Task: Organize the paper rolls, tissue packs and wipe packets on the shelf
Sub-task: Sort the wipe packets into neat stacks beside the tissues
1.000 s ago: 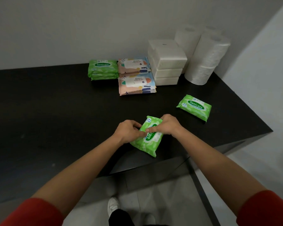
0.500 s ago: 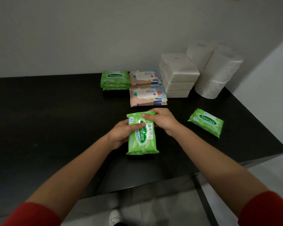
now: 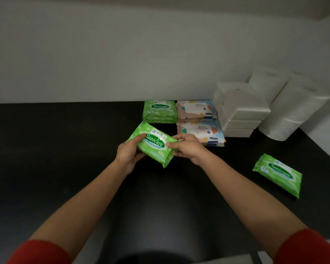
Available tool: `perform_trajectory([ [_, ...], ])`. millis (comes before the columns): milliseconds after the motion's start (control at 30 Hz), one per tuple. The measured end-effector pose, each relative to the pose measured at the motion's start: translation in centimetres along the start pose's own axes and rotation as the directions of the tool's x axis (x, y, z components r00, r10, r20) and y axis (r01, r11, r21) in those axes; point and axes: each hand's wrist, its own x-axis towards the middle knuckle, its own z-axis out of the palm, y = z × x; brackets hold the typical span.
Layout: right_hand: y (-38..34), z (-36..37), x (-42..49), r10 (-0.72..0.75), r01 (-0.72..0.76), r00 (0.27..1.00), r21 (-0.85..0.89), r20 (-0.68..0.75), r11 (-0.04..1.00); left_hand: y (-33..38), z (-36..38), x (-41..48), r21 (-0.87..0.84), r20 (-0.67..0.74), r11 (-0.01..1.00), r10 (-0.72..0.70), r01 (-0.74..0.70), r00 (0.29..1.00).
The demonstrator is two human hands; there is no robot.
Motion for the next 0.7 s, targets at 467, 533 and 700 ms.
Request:
perform_trajectory([
  [467, -0.7, 2.4, 5.7, -0.407, 0.287, 0.912, -0.794, 0.055, 0.536, 2.0, 0.0, 7.0, 0.245, 0.037, 0.964, -0.118, 0.106, 0.992],
  [533, -0.3, 2.6, 6.0, -0.384, 0.298, 0.915, -0.853, 0.126, 0.429, 1.8, 0.5, 7.8, 0.25, 0.022, 0.962, -0.117, 0.108, 0.993],
  [700, 0.5, 2.8, 6.7, -0.349, 0.316, 0.914, -0.904, 0.209, 0.287, 1.3, 1.3, 9.2, 0.346, 0.045, 0.933, -0.121, 0.098, 0.992],
])
